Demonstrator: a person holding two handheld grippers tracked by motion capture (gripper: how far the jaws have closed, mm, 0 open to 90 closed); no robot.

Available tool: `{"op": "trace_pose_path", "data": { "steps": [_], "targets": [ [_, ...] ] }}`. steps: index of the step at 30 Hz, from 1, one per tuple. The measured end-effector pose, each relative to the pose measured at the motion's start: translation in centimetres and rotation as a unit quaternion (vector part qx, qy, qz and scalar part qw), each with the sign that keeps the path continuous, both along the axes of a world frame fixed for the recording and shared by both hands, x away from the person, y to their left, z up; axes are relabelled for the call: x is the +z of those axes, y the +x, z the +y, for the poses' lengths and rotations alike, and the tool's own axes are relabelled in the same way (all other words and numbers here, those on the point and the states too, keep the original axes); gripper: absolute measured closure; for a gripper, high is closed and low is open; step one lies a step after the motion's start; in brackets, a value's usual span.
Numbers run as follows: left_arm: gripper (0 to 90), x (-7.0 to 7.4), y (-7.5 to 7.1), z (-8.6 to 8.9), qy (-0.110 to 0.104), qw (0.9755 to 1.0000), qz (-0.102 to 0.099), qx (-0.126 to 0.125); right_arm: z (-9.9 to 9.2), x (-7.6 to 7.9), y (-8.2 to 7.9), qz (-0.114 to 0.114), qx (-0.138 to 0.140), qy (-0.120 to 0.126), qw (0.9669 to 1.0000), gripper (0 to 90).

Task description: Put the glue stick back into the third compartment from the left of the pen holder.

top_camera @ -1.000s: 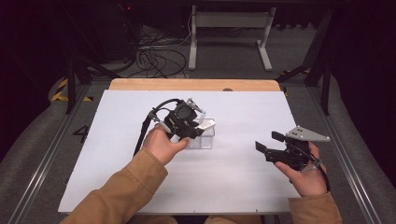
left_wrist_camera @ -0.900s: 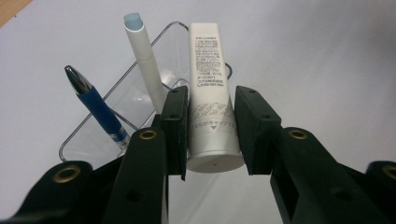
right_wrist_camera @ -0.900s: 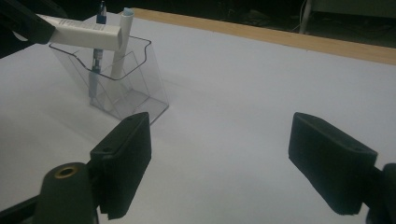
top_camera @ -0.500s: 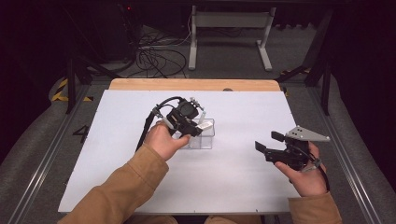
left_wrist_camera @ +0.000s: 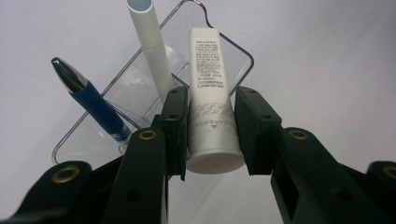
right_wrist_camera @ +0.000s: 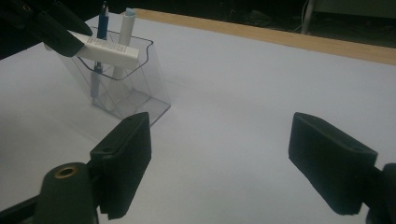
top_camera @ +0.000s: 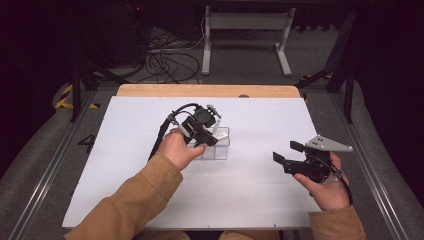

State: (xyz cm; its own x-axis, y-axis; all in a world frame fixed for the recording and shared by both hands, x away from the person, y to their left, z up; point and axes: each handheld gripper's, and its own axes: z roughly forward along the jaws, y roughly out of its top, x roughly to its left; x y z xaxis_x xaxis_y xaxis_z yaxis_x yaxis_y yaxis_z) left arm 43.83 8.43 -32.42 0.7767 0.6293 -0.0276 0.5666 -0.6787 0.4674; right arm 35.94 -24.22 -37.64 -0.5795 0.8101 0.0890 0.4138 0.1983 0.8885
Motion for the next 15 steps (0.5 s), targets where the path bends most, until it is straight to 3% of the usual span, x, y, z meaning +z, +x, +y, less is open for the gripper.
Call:
{"op": "trace_pose_path", "data": {
  "steps": [2,6,8,11,15],
  "targets": [
    [66.6,0.0,0.0,-0.1,-0.003,1.0,0.001,0.002,0.0,0.0,0.0,-0.001,0.0,0.0,1.0,21.9],
    [65.7,-0.1,0.2,-0.2,-0.015,0.9998,-0.016,0.003,0.0,0.0,0.0,0.0,0.001,-0.001,1.0,21.9],
    [56.6,0.0,0.2,-0.1,-0.031,0.9992,-0.026,0.004,0.0,0.0,0.0,-0.001,0.0,-0.001,1.0,21.9],
    [50.7,0.3,0.0,0.1,-0.049,0.9981,-0.039,0.003,0.0,0.0,-0.1,-0.003,-0.001,0.001,1.0,21.6],
    [39.8,1.0,-0.6,0.8,-0.078,0.995,-0.063,-0.002,0.0,0.0,0.0,-0.004,0.0,0.0,1.0,21.3]
  ]
}}
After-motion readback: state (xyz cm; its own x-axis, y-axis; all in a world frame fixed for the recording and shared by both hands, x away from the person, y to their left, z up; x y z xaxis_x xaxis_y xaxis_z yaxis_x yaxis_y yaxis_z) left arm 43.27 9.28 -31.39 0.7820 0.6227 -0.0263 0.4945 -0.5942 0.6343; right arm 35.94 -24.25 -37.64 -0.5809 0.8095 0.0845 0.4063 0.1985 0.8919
